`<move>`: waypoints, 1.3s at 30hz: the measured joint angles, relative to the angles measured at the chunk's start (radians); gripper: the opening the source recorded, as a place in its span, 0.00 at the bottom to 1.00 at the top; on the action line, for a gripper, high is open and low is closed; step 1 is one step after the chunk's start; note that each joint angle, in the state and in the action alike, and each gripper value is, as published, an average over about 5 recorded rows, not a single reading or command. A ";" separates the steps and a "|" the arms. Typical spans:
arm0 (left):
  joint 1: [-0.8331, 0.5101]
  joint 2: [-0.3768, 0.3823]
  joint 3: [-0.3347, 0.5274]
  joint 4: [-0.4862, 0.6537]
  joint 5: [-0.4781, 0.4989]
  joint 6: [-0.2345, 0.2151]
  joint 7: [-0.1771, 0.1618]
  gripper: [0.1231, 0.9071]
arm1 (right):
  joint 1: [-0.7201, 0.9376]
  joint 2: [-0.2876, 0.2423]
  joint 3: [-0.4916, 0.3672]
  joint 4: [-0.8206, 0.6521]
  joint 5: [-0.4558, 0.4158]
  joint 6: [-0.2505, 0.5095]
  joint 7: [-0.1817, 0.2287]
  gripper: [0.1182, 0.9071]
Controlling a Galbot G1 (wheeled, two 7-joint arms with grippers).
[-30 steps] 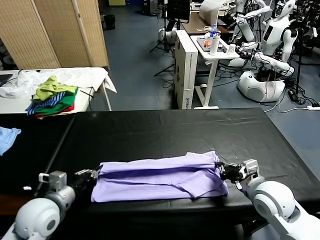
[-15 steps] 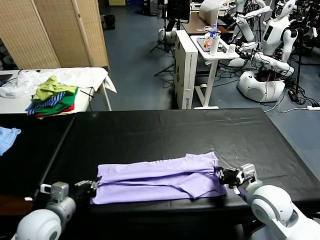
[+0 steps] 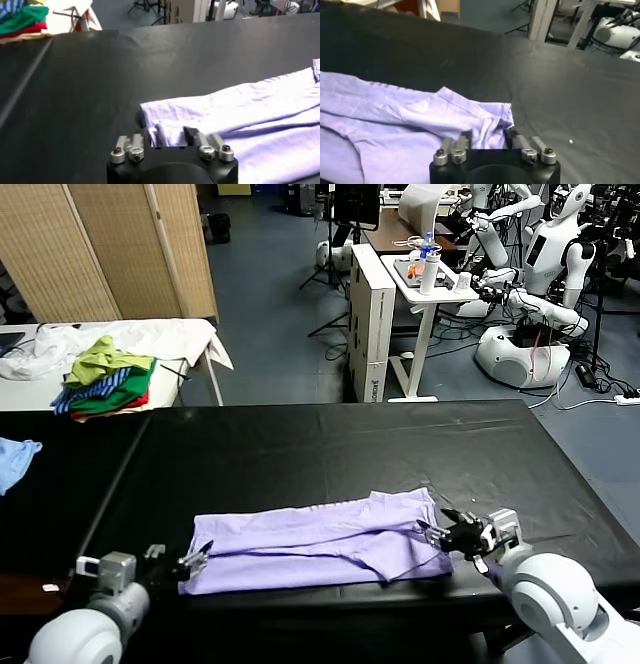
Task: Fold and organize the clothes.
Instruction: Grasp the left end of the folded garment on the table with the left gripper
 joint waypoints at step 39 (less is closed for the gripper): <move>-0.133 -0.074 0.094 0.214 0.023 -0.038 0.045 0.11 | 0.107 0.224 -0.099 -0.221 -0.141 0.117 0.037 0.04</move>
